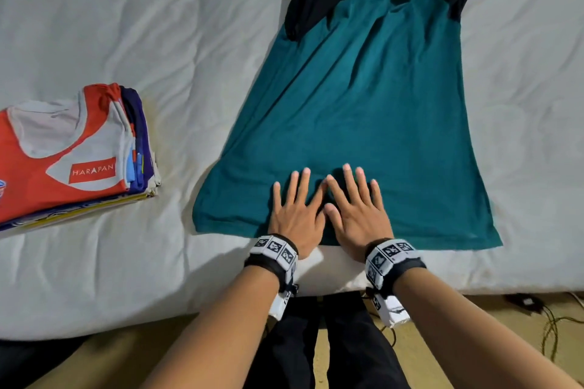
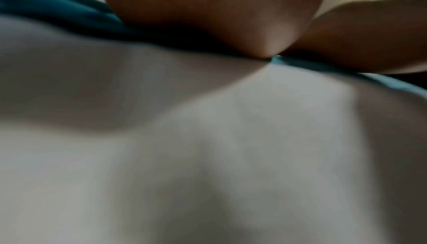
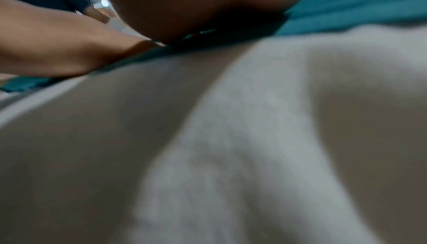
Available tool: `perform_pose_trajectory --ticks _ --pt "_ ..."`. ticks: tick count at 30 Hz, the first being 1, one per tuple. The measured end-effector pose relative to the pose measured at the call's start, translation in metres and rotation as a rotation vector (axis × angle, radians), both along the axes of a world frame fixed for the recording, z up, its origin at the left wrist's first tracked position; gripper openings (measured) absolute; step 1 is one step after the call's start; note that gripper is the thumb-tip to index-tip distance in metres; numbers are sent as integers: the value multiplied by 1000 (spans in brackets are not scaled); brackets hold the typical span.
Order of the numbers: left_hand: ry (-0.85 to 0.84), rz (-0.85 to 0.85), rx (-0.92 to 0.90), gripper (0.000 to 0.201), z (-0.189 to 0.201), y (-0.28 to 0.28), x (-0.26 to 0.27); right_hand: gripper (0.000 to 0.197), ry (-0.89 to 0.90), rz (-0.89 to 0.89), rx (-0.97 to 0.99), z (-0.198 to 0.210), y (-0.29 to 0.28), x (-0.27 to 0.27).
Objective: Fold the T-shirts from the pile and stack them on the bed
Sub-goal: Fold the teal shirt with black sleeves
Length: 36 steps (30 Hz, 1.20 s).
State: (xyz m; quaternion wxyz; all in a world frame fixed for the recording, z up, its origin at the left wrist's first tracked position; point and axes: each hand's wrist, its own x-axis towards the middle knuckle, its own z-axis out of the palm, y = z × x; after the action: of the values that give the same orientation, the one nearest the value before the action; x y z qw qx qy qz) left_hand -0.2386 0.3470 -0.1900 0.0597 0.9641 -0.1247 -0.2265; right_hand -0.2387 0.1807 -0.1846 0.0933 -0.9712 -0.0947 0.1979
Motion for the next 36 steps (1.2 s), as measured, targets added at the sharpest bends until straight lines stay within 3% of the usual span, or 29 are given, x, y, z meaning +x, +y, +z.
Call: perform_pose_trajectory --ticks 4,7,10,13,15,19,23,31,36 --pt "-36 146 99 67 -21 62 10 66 72 -168 -122 -15 -46 -6" --pt "-48 261 180 70 -16 107 22 69 171 -363 -178 -7 -83 -2" --pt "-116 258 249 73 0 87 43 74 179 -509 -219 -1 -80 18" --pt "-151 -35 73 73 3 34 62 70 77 -286 -115 0 -44 46" --pt "-72 -87 52 70 -4 21 76 68 92 -115 -80 -6 -31 59" --pt "-46 126 202 65 -3 41 111 69 190 -237 -135 -14 -52 79" --pt "-106 162 162 54 17 35 160 74 114 -357 -107 -7 -56 123" --pt "-254 269 21 49 29 -9 295 71 -32 -176 -70 -10 -35 250" --pt "-221 345 23 70 25 -14 374 76 -95 -77 -44 -27 -11 312"
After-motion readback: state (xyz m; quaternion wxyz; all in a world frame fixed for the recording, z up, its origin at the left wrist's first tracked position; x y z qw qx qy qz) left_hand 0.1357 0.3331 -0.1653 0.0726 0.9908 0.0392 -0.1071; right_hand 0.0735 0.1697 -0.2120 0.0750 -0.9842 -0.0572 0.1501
